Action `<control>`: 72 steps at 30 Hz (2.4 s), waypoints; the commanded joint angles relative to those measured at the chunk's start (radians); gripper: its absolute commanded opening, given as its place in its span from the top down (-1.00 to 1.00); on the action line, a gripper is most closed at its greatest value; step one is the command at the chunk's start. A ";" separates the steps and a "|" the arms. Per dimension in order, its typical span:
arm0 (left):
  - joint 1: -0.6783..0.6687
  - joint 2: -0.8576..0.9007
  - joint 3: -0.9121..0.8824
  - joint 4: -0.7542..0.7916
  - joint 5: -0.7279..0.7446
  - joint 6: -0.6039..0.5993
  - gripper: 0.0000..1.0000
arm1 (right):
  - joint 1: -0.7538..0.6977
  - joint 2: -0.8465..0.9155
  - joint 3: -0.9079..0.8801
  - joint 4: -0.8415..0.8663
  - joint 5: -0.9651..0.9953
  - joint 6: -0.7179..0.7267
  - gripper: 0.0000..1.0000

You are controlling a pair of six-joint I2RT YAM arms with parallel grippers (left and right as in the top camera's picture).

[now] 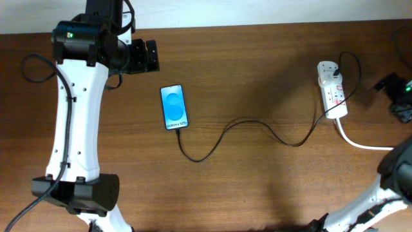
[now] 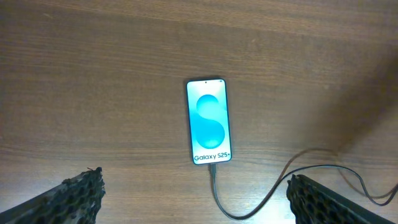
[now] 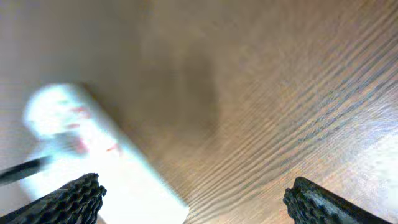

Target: Plug charger to phone and switch on socket

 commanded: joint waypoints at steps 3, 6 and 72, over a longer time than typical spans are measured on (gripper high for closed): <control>0.002 -0.034 0.008 0.002 0.004 0.009 -0.99 | 0.013 -0.273 0.027 -0.028 -0.068 -0.024 -0.97; 0.002 -0.034 0.008 0.002 0.003 0.009 -0.99 | 0.027 -0.412 0.027 -0.039 -0.132 -0.072 -0.97; 0.002 -0.034 0.008 -0.003 0.004 0.010 -0.99 | 0.576 -1.554 -0.939 0.361 -0.142 -0.544 -0.97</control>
